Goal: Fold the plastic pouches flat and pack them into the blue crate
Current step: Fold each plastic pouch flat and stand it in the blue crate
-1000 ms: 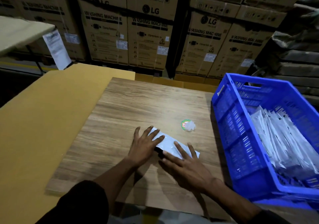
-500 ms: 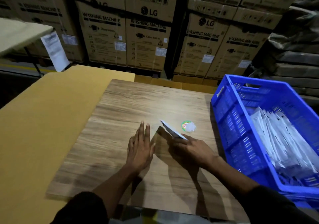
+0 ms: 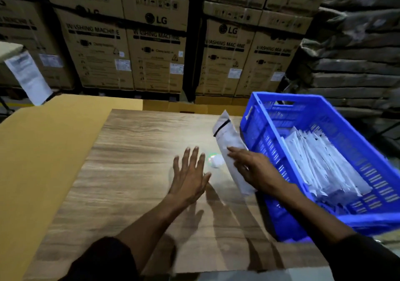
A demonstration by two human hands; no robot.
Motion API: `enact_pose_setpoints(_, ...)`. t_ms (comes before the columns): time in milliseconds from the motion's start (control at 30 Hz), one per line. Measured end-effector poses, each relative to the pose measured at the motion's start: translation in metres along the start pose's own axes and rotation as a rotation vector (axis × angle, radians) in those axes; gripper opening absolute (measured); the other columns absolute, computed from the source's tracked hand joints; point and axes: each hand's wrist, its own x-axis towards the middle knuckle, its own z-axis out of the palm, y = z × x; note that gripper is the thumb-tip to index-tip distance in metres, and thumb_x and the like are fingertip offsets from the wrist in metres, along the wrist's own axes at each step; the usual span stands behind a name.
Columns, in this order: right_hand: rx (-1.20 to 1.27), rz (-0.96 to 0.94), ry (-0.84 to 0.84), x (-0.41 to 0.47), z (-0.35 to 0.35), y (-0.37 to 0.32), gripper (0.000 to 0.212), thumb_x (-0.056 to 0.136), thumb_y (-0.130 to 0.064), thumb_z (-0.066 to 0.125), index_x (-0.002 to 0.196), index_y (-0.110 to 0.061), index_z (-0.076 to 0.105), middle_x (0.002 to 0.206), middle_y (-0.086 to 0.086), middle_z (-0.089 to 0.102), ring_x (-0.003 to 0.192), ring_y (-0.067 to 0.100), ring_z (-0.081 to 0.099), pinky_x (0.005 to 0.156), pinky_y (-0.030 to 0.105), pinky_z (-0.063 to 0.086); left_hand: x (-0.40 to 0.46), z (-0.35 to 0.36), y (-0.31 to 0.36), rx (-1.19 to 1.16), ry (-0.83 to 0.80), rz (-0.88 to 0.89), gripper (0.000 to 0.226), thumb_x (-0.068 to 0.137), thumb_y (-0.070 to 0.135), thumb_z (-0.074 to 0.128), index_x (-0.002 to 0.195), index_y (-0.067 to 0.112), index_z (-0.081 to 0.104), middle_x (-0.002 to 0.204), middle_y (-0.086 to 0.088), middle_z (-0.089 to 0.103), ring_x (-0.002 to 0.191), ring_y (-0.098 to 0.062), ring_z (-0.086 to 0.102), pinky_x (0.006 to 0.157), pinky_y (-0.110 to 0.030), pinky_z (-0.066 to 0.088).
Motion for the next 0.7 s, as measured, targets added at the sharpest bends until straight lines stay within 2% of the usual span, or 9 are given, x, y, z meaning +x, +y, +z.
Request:
enact_pose_setpoints(100,-0.023,0.021,0.131,0.0,-0.042,0.01,0.037,0.086,-0.002,0.068,0.122,-0.009,0.069,0.135,0.003,0.063,0.117,0.019,0.064,0.097,0.029,0.05,0.05,-0.034,0.049,-0.048,0.026,0.109,0.069,0.096,0.053,0.026,0.149,0.013,0.047,0.163,-0.014,0.033,0.152,-0.036,0.026,0.115,-0.062,0.025)
enact_pose_setpoints(167,-0.035,0.029,0.195,-0.008,-0.075,0.022,0.035,0.085,-0.003,0.068,0.12,-0.008,0.07,0.133,0.004,0.065,0.116,0.019,0.066,0.097,0.032,0.051,0.078,-0.054,0.089,-0.069,0.019,0.205,0.077,0.094,0.056,0.015,0.155,0.014,0.037,0.167,-0.013,0.024,0.155,-0.035,0.015,0.119,-0.061,0.015)
enact_pose_setpoints(233,-0.033,0.043,0.234,-0.019,-0.11,0.04,0.033,0.085,-0.006,0.067,0.118,-0.008,0.071,0.131,0.005,0.066,0.113,0.019,0.067,0.096,0.034,0.053,0.101,-0.069,0.132,-0.09,0.043,0.269,0.081,0.094,0.056,0.011,0.157,0.011,0.033,0.168,-0.012,0.021,0.156,-0.034,0.011,0.12,-0.061,0.012)
enact_pose_setpoints(300,-0.041,0.065,0.264,-0.031,-0.144,0.058,0.032,0.084,-0.006,0.067,0.115,-0.006,0.072,0.128,0.008,0.067,0.11,0.019,0.069,0.094,0.036,0.055,0.119,-0.079,0.174,-0.098,0.095,0.301,0.076,0.095,0.053,0.017,0.154,0.009,0.038,0.167,-0.012,0.024,0.155,-0.034,0.014,0.119,-0.061,0.016)
enact_pose_setpoints(367,-0.05,0.094,0.278,-0.048,-0.177,0.077,0.032,0.082,0.001,0.071,0.113,-0.004,0.072,0.126,0.011,0.068,0.105,0.018,0.07,0.093,0.035,0.055,0.132,-0.083,0.217,-0.099,0.167,0.338,0.067,0.098,0.047,0.031,0.152,0.008,0.041,0.165,-0.013,0.029,0.154,-0.034,0.019,0.12,-0.06,0.021)
enact_pose_setpoints(433,-0.064,0.125,0.284,-0.065,-0.203,0.094,0.033,0.08,0.009,0.072,0.111,-0.002,0.073,0.125,0.012,0.068,0.102,0.018,0.071,0.093,0.03,0.053,0.142,-0.082,0.254,-0.122,0.163,0.353,0.065,0.101,0.043,0.043,0.155,0.008,0.035,0.168,-0.011,0.022,0.156,-0.032,0.014,0.122,-0.057,0.015)
enact_pose_setpoints(533,-0.091,0.197,0.262,-0.095,-0.233,0.126,0.031,0.081,0.01,0.071,0.111,-0.001,0.073,0.122,0.012,0.07,0.1,0.02,0.072,0.092,0.015,0.05,0.149,-0.074,0.307,-0.182,0.007,0.32,0.069,0.104,0.046,0.043,0.16,0.011,0.023,0.171,-0.008,0.009,0.157,-0.028,0.002,0.123,-0.054,0.004)
enact_pose_setpoints(567,-0.119,0.22,0.228,-0.103,-0.238,0.135,0.031,0.082,0.008,0.071,0.111,-0.002,0.073,0.12,0.011,0.071,0.099,0.022,0.072,0.09,0.016,0.05,0.149,-0.066,0.318,-0.163,-0.062,0.32,0.071,0.104,0.05,0.04,0.161,0.012,0.019,0.171,-0.007,0.006,0.157,-0.028,-0.001,0.123,-0.055,0.001)
enact_pose_setpoints(700,-0.194,0.339,0.063,-0.132,-0.241,0.171,0.033,0.085,0.0,0.068,0.118,-0.005,0.07,0.119,0.012,0.072,0.105,0.03,0.07,0.092,0.037,0.052,0.145,-0.023,0.348,-0.007,-0.324,0.389,0.081,0.1,0.067,0.034,0.164,0.024,0.009,0.171,-0.003,-0.009,0.156,-0.032,-0.014,0.118,-0.065,-0.007)
